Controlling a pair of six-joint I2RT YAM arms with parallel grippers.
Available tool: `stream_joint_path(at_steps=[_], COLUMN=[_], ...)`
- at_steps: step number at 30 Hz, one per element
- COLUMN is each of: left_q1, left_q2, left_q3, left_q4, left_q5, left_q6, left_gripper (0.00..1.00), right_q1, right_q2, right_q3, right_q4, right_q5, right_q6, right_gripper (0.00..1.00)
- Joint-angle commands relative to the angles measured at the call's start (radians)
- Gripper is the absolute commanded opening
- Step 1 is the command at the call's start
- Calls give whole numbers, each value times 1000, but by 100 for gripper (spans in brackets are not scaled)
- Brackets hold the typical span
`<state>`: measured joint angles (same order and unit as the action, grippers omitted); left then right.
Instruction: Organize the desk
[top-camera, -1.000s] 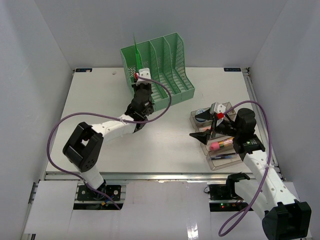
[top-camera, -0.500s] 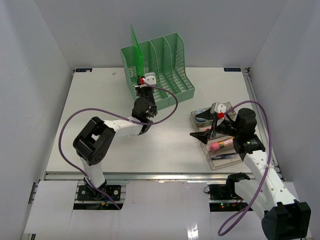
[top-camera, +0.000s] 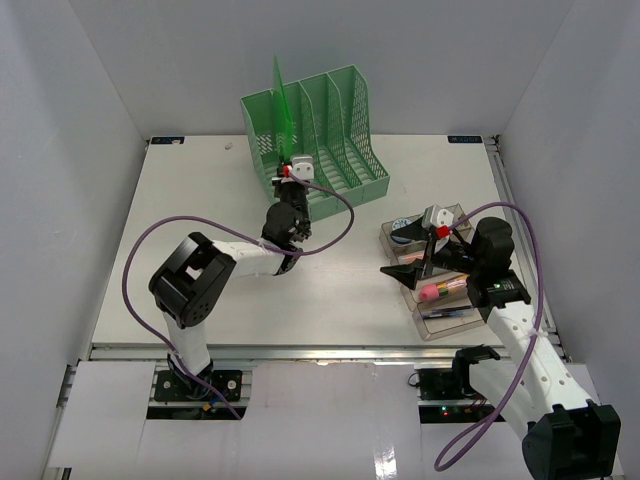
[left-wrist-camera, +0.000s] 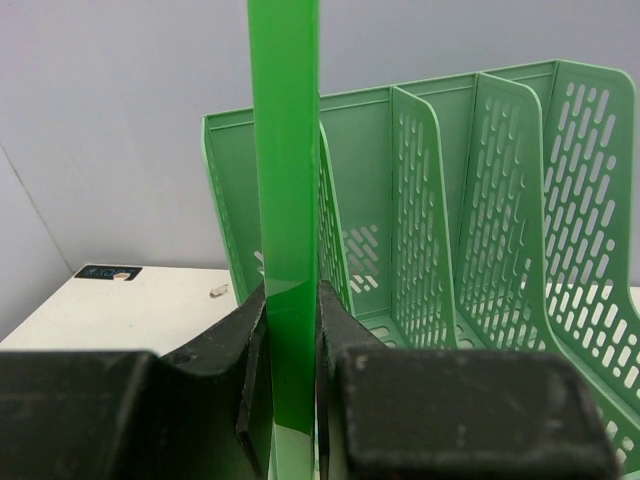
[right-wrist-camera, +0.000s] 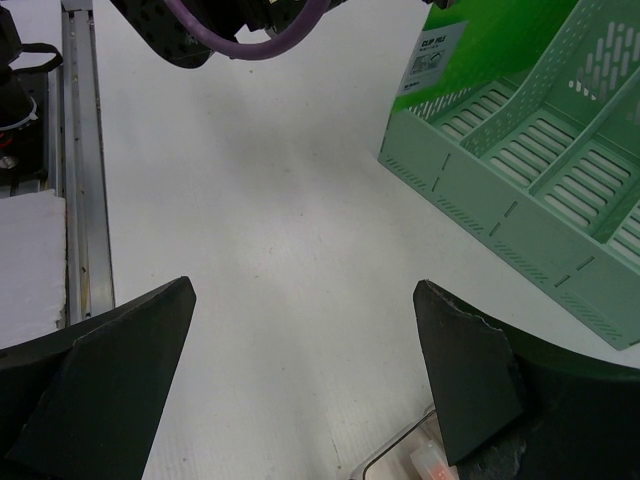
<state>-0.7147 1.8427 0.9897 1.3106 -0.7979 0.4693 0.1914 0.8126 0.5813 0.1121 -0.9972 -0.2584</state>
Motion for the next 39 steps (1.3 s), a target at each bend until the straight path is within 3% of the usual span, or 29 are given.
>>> stream_joint_path(at_steps=[1,18,30,39], left_q1=[6,9,32,59], left_q2=[-45,-161,-139,-93], left_q3=[-17,-126,-71,21], left_q4=[96,191,211,146], left_q5=[53,168,139,144], left_q6=[-90,-43,-31,-108], left_gripper=[0,0,0,0], right_q1=[-6,-10,-17,-17], right_q2=[-16,-26,-32,-42], right_q3=[-5,-9,-11,-11], right_q4=[38,49,52,52], right_q5=[-21,-32,-31,-35], right_q6=[18,28,31,33], right_gripper=[97,97,96,96])
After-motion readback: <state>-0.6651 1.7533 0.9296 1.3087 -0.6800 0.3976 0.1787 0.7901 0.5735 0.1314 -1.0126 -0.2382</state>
